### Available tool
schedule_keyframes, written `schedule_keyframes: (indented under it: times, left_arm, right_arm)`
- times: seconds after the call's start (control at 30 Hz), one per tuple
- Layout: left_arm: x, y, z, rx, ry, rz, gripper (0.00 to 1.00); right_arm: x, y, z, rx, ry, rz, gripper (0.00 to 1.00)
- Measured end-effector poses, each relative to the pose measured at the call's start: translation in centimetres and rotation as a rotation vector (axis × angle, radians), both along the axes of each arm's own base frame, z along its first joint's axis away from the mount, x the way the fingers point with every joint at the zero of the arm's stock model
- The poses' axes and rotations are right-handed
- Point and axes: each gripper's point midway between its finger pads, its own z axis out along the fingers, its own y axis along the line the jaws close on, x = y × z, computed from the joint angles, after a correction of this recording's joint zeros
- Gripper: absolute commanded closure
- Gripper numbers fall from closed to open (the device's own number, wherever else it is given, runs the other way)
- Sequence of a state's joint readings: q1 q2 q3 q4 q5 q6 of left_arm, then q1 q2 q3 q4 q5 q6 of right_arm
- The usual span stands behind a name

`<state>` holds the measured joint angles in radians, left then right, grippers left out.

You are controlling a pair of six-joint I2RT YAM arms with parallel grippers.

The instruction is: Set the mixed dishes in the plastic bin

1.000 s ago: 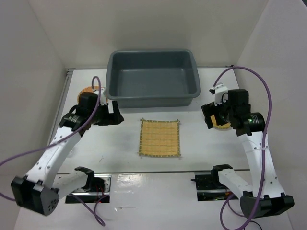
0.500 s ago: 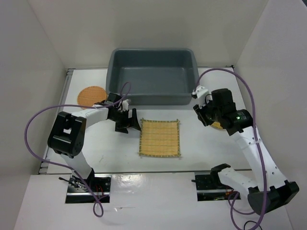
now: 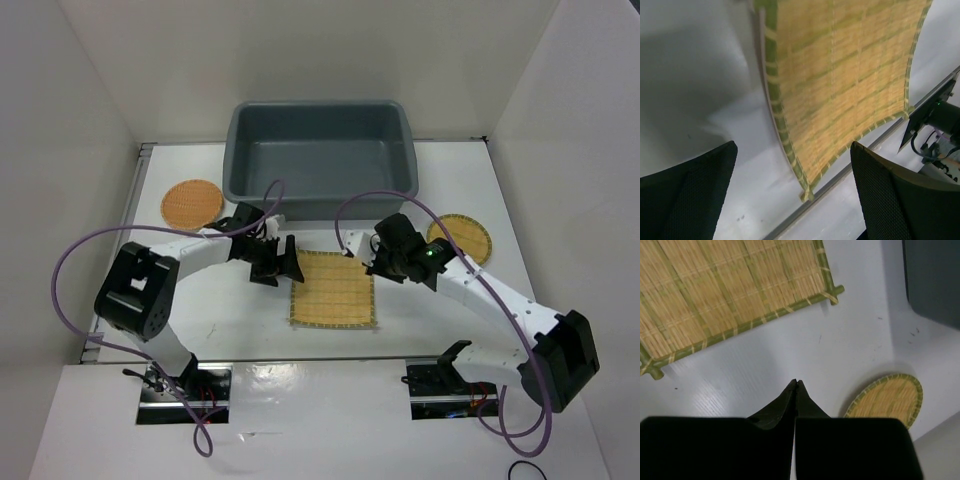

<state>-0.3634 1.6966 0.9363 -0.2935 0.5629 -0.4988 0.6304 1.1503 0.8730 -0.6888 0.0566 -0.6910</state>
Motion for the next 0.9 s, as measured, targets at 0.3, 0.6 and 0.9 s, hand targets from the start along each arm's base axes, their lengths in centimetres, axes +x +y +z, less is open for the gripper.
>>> schedule_keyframes:
  times: [0.3,0.6,0.9]
  left_arm:
    - [-3.2,-0.7,3.0,0.012,-0.083,-0.01,0.0]
    - [-6.9,-0.2,-0.7,0.03,0.018,-0.03,0.0]
    - [-5.9,-2.8,-0.4,-0.093,0.013,-0.053,0.0]
  right_arm:
    - [0.3,2.1,-1.0,0.01,0.018,0.118,1.0]
    - [0.4,2.4,-2.4,-0.028,0.028,0.166,1.0]
    - [-0.8,2.0,-4.4,-0.035,0.071,0.173,1.0]
